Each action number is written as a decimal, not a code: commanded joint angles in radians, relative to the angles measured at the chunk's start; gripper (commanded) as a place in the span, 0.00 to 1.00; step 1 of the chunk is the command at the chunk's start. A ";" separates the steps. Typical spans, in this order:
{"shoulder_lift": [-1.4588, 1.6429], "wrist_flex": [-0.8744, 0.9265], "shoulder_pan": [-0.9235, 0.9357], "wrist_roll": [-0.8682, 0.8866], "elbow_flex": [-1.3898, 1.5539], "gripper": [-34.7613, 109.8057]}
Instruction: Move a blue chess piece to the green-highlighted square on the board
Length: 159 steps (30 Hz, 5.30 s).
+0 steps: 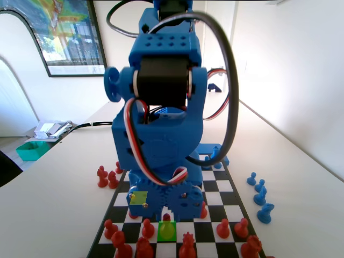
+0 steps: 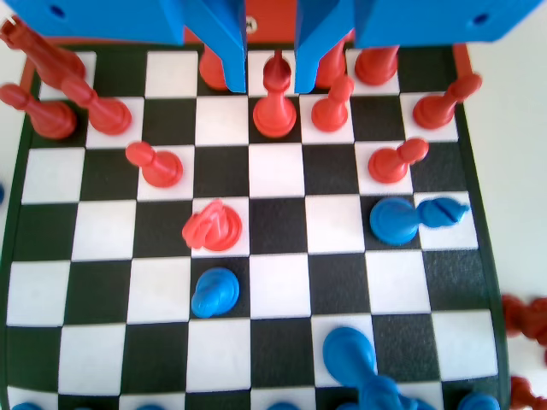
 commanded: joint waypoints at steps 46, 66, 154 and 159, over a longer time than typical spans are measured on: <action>-0.002 -0.038 0.028 -0.018 -0.055 0.31; -0.008 -0.046 0.029 -0.043 -0.023 0.30; 0.147 -0.397 0.581 -0.235 0.453 0.25; 0.143 -0.416 0.580 -0.252 0.479 0.25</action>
